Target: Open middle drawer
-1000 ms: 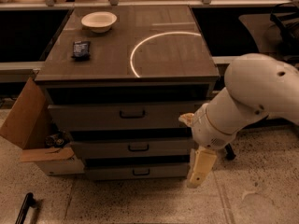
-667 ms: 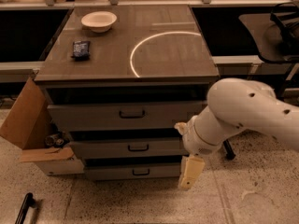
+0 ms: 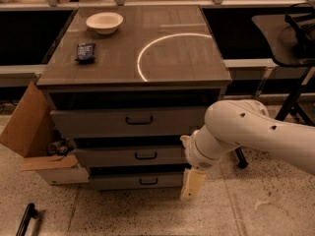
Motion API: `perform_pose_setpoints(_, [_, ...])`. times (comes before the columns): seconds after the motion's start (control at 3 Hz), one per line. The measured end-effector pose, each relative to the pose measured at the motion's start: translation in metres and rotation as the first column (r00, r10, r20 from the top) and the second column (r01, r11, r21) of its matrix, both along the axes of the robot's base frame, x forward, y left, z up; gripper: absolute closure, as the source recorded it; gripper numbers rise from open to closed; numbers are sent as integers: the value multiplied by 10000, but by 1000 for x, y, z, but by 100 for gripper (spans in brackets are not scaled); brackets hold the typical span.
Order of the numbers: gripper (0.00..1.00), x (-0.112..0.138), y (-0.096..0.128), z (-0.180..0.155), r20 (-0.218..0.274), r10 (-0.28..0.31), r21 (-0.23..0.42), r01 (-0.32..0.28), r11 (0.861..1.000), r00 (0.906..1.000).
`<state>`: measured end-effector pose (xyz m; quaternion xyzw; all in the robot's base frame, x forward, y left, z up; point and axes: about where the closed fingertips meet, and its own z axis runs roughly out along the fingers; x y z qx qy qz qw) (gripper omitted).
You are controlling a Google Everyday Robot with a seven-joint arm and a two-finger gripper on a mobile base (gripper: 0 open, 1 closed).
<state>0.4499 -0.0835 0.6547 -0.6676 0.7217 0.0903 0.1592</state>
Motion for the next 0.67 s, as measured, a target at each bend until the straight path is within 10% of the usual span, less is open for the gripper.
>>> perform_pose_setpoints(0.67, [0,32,-3,-83,40,-96,-582,98,9983,9999])
